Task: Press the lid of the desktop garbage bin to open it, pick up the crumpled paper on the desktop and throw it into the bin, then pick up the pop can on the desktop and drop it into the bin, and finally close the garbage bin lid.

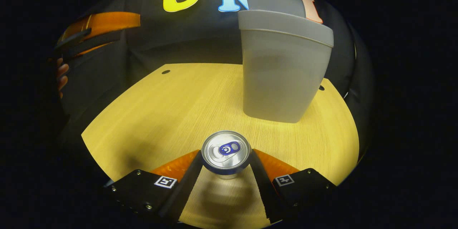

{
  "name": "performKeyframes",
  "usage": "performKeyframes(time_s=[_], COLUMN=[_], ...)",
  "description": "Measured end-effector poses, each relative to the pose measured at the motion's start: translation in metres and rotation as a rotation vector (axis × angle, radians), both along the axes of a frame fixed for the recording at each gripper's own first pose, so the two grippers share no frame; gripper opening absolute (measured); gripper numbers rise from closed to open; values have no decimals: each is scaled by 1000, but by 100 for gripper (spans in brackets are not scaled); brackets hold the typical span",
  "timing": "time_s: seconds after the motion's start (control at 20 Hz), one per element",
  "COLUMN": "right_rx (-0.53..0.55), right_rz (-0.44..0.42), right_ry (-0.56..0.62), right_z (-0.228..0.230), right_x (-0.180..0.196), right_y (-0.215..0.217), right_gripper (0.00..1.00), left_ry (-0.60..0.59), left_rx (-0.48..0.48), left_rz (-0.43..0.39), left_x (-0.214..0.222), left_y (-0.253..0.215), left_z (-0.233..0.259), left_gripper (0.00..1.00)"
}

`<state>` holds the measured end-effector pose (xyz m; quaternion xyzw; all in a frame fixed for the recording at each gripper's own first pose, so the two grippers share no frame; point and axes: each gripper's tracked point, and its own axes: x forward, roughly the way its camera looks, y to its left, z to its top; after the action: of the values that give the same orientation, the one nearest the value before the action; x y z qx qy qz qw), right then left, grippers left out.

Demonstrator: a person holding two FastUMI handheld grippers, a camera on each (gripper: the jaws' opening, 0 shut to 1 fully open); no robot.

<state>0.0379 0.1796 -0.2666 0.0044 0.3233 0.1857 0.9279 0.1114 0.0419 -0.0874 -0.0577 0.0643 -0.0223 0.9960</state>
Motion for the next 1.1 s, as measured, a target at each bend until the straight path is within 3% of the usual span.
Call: performKeyframes(time_s=[0.1,0.15,0.2,0.45,0.55,0.6,0.8,0.9,0.95,1.0,1.1], right_rx=[15,21,26,80,102,111,145,155,163,176,213], right_rz=[-8,-17,-22,-56,-72,-80,-109,-122,-128,-134,-147], right_ry=[-37,-63,-87,-230,-285,-311,-392,-425,-442,-461,-519], right_z=[20,32,45,115,141,153,191,203,210,216,236], right_x=[0,3,6,27,35,40,56,64,67,69,74], right_y=[-5,-9,-12,-25,-30,-32,-38,-41,-42,-42,-45], right_gripper=[84,84,84,84,84,84,84,84,84,84,84], left_ry=[-1,-3,-5,-17,-22,-23,-32,-37,-39,-42,-40], left_rx=[-1,-2,-3,-9,-9,-7,-4,-10,-14,-18,-21], left_rz=[-5,-9,-11,-26,-31,-35,-44,-42,-39,-36,-30], left_x=[-1,-1,-1,-2,-3,-4,-5,-7,-8,-8,-10], left_y=[-2,-4,-5,-12,-14,-13,-11,-8,-7,-6,-3], left_z=[1,2,3,6,7,8,10,12,14,14,14], left_gripper=[100,95,100,100,95,85,100,100,85,95,95])
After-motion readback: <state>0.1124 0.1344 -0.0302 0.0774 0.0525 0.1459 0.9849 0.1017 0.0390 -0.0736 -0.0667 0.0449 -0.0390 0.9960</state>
